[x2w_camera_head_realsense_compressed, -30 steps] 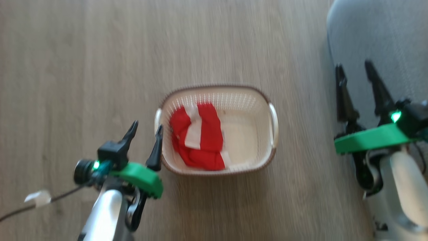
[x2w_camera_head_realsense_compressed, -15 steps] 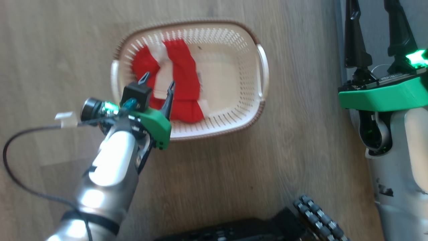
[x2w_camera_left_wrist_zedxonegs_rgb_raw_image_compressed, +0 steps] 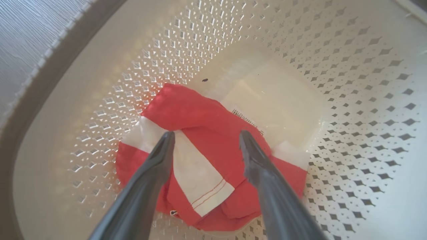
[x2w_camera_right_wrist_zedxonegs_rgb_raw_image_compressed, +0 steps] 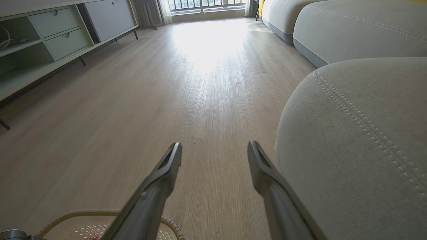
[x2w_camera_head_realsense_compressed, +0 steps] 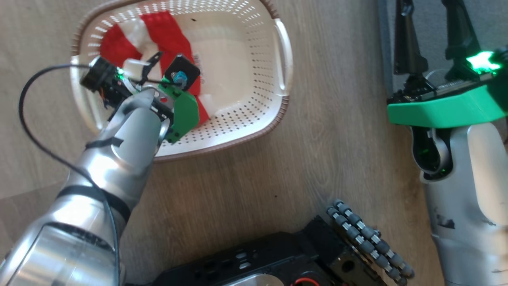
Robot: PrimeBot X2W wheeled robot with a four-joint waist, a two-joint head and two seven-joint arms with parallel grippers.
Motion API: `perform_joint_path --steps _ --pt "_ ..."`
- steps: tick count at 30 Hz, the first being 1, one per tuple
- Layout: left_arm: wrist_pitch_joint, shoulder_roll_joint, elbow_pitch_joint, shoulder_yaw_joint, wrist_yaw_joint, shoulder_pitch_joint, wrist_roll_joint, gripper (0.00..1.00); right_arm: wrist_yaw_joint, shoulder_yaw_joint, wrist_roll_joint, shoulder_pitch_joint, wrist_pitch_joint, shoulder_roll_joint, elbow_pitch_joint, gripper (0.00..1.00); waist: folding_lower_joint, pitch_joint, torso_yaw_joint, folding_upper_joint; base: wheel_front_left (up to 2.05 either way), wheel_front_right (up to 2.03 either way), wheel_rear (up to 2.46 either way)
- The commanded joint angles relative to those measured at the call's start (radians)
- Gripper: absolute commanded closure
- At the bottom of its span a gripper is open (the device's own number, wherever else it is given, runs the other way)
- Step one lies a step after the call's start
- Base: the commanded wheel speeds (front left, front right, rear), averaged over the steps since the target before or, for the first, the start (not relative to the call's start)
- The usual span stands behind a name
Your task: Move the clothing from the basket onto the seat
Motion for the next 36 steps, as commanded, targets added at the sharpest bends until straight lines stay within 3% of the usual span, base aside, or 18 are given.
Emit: perform_joint_path --steps 1,14,26,35,36 --pt "0.018 0.011 0.004 -0.008 0.005 -0.003 0.015 0.00 0.007 0.019 0.012 0.016 -0.005 0.015 -0.027 0.00 -0.0001 0.018 -0.021 0.0001 0.00 0.00 0.00" --pt "0.214 0.050 0.081 -0.135 0.024 -0.113 0.115 0.00 0.007 0.040 0.043 0.003 -0.005 0.039 -0.023 0.00 -0.0001 0.093 -0.102 0.0001 0.00 0.00 0.00" --pt "0.382 0.088 0.090 -0.203 0.013 -0.109 0.151 0.00 0.007 0.026 0.079 0.040 -0.005 0.041 -0.044 0.00 -0.0001 0.124 -0.108 0.0001 0.00 0.00 0.00" --pt "0.406 0.080 0.091 -0.232 -0.005 -0.108 0.148 0.00 0.007 0.014 0.083 0.059 -0.005 0.041 -0.058 0.00 -0.0001 0.137 -0.100 0.0001 0.00 0.00 0.00" --pt "0.400 0.080 0.091 -0.229 -0.009 -0.109 0.141 0.29 0.007 0.013 0.083 0.060 -0.005 0.041 -0.058 0.00 -0.0001 0.138 -0.100 0.0001 0.00 0.00 0.00"
